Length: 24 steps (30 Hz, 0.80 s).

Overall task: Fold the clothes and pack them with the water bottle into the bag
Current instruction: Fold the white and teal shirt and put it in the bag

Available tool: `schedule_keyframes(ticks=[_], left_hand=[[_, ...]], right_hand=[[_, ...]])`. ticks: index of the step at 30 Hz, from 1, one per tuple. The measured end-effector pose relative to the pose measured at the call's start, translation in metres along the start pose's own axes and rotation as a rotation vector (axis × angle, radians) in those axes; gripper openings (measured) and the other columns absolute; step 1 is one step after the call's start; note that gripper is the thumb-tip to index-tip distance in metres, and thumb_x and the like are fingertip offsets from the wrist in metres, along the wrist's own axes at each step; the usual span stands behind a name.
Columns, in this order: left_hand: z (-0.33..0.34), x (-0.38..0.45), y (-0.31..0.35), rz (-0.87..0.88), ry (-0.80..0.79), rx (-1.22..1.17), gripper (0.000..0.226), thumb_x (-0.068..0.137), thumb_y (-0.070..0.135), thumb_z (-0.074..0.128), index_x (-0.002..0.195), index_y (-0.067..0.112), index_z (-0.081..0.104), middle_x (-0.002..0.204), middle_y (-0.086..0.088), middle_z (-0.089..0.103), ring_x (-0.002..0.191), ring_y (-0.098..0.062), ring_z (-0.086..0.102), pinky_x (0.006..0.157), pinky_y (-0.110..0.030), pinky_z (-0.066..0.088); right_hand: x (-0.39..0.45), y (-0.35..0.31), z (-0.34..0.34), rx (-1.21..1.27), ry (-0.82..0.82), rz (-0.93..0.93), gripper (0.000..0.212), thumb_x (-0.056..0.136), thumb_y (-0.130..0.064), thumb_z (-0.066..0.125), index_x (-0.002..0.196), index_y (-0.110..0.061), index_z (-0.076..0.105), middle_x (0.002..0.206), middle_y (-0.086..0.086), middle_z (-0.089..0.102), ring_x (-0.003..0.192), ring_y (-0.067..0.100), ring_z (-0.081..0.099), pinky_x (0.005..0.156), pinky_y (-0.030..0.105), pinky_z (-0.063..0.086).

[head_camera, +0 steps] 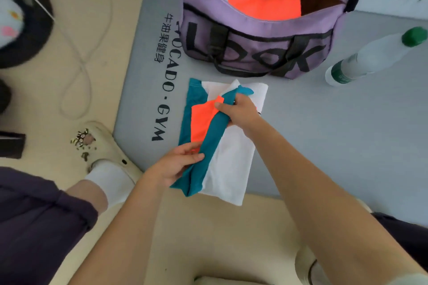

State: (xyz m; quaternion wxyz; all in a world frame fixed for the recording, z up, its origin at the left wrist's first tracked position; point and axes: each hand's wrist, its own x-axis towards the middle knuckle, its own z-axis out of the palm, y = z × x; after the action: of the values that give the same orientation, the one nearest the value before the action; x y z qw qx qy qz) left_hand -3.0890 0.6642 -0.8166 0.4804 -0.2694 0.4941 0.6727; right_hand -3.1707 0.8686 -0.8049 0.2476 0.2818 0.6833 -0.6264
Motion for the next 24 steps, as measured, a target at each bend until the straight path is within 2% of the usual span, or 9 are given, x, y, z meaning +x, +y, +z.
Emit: schedule_keyframes(ticks=[3,5,8,10,14,18,21,23,24], left_hand=[[-0.017,0.006,-0.002,-0.024,0.206,0.126,0.037,0.092,0.007,0.063,0.127,0.017,0.063,0.114,-0.006,0.071,0.102,-0.022,0.067,0.094,-0.036,0.052],[-0.009,0.014,-0.002,-0.049,0.315,0.29,0.029,0.091,0.032,0.065,0.117,0.023,0.068,0.102,0.003,0.073,0.095,-0.018,0.067,0.089,-0.035,0.053],[0.008,0.023,-0.002,0.02,0.431,0.488,0.052,0.065,0.069,0.071,0.091,0.024,0.067,0.085,0.006,0.069,0.079,-0.015,0.066,0.067,-0.029,0.051],[0.011,0.027,-0.005,0.087,0.475,0.636,0.044,0.062,0.062,0.075,0.081,0.024,0.061,0.076,0.008,0.065,0.072,-0.015,0.064,0.059,-0.029,0.046],[-0.004,0.027,-0.003,0.101,0.541,0.668,0.02,0.08,0.036,0.065,0.068,0.024,0.055,0.066,0.005,0.057,0.069,-0.023,0.059,0.06,-0.031,0.045],[-0.022,0.023,0.0,0.105,0.594,0.722,0.016,0.08,0.034,0.065,0.075,0.023,0.056,0.069,0.004,0.058,0.065,-0.018,0.055,0.055,-0.029,0.038],[-0.021,0.025,-0.001,0.156,0.629,0.765,0.02,0.081,0.034,0.067,0.073,0.023,0.052,0.072,0.004,0.058,0.064,-0.013,0.053,0.052,-0.029,0.035],[-0.018,0.027,-0.005,0.21,0.665,0.797,0.024,0.083,0.031,0.067,0.069,0.021,0.05,0.069,0.002,0.057,0.061,-0.014,0.051,0.05,-0.028,0.033],[-0.017,0.027,-0.006,0.235,0.677,0.799,0.023,0.083,0.029,0.067,0.069,0.019,0.052,0.069,0.0,0.057,0.06,-0.016,0.051,0.049,-0.028,0.034]], right_hand=[[0.012,0.001,0.031,-0.064,0.017,0.045,0.029,0.087,-0.011,0.07,0.109,0.004,0.059,0.105,0.018,0.067,0.08,0.025,0.068,0.053,0.034,0.059],[0.02,0.007,0.041,-0.172,0.073,0.073,0.02,0.085,-0.013,0.07,0.096,-0.003,0.058,0.097,0.014,0.065,0.076,0.022,0.066,0.051,0.032,0.058],[0.027,0.013,0.045,-0.308,0.141,0.095,0.018,0.082,-0.018,0.07,0.086,-0.013,0.053,0.095,0.009,0.065,0.089,0.028,0.067,0.075,0.044,0.06],[0.029,0.012,0.048,-0.33,0.146,0.111,0.019,0.082,-0.019,0.07,0.089,-0.013,0.054,0.098,0.01,0.065,0.093,0.029,0.067,0.076,0.045,0.06],[0.028,0.005,0.062,-0.152,0.035,0.095,0.016,0.087,-0.012,0.069,0.086,-0.013,0.053,0.095,0.01,0.065,0.077,0.022,0.069,0.051,0.03,0.059],[0.016,0.001,0.056,-0.114,-0.073,0.054,0.028,0.088,-0.034,0.07,0.1,-0.011,0.06,0.085,0.005,0.07,0.061,0.019,0.071,0.054,0.028,0.059],[0.002,0.021,0.018,-0.15,0.253,-0.009,0.021,0.086,-0.035,0.069,0.09,-0.016,0.06,0.077,0.005,0.07,0.057,0.014,0.067,0.051,0.028,0.055],[-0.013,0.049,-0.009,-0.253,0.471,0.005,0.017,0.087,-0.031,0.065,0.089,-0.017,0.057,0.079,0.004,0.068,0.069,0.019,0.067,0.058,0.03,0.054],[-0.022,0.065,-0.019,-0.301,0.507,0.054,0.017,0.087,-0.03,0.066,0.091,-0.016,0.056,0.079,0.001,0.066,0.076,0.022,0.066,0.059,0.024,0.05]])
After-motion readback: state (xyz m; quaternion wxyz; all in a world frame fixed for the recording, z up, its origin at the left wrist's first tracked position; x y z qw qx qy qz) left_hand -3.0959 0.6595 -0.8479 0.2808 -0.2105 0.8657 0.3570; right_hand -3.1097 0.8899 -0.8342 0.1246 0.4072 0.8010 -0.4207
